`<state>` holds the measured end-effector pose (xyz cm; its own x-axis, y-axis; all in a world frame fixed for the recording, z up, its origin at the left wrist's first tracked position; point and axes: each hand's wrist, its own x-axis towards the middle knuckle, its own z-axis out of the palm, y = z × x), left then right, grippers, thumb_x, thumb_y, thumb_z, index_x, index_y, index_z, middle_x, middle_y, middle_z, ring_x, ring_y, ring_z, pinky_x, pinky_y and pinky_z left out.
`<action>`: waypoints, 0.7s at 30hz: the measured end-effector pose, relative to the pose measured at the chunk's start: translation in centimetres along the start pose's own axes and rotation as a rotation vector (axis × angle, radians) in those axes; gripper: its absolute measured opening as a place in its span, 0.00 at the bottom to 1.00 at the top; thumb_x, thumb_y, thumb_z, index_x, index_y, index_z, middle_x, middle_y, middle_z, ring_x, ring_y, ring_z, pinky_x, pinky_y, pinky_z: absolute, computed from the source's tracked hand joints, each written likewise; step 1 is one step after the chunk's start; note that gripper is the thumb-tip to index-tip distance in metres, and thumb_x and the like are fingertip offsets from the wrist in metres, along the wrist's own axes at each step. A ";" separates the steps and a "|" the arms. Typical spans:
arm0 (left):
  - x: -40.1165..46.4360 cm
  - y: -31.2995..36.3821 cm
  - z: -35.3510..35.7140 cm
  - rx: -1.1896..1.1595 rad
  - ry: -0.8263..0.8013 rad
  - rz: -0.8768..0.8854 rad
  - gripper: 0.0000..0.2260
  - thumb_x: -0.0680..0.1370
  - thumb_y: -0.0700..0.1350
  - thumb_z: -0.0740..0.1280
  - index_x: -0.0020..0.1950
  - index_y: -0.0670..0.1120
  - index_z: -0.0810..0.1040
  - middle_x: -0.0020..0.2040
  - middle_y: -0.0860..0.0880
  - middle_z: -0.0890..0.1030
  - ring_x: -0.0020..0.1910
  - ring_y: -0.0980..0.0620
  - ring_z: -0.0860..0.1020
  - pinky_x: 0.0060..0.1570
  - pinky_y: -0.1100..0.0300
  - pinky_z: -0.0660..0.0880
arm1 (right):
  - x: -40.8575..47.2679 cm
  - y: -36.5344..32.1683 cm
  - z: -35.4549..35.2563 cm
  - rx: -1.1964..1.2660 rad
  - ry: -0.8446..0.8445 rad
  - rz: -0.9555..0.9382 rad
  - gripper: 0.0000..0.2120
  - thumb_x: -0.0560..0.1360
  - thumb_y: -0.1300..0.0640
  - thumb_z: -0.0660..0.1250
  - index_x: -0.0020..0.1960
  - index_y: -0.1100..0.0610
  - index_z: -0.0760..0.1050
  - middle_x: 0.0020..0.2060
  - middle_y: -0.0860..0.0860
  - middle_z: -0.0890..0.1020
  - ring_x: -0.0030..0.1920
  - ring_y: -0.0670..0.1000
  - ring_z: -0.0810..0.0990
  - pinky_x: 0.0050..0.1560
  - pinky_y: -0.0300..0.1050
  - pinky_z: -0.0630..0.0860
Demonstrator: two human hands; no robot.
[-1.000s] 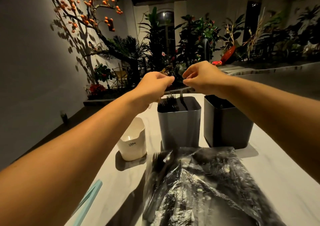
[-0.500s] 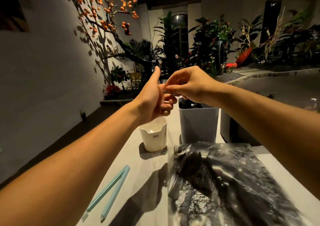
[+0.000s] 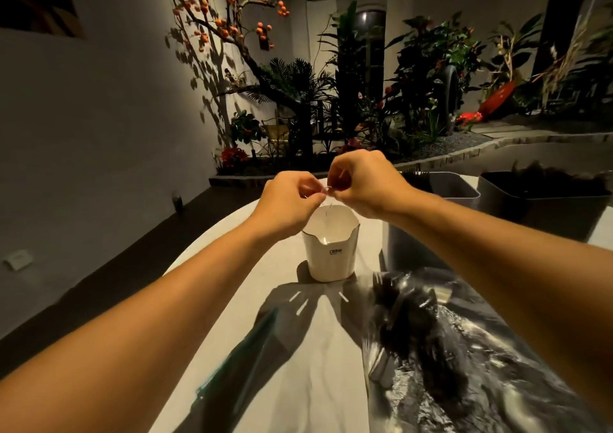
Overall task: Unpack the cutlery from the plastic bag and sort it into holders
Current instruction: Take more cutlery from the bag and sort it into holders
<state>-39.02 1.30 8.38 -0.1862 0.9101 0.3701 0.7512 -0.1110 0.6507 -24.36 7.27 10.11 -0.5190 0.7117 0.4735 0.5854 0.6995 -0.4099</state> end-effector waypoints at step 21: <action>-4.0 2.2 -0.4 0.160 -0.103 0.044 0.15 0.82 0.36 0.60 0.64 0.50 0.79 0.63 0.49 0.78 0.59 0.52 0.76 0.53 0.60 0.72 | -4.5 -0.9 -2.3 0.022 -0.188 0.070 0.05 0.78 0.56 0.69 0.52 0.54 0.82 0.46 0.48 0.83 0.46 0.45 0.80 0.43 0.37 0.73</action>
<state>-36.93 -2.77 8.61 -0.0911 0.9426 0.3212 0.8496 -0.0947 0.5188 -21.15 3.25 10.11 -0.5860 0.7565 0.2904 0.6111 0.6480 -0.4546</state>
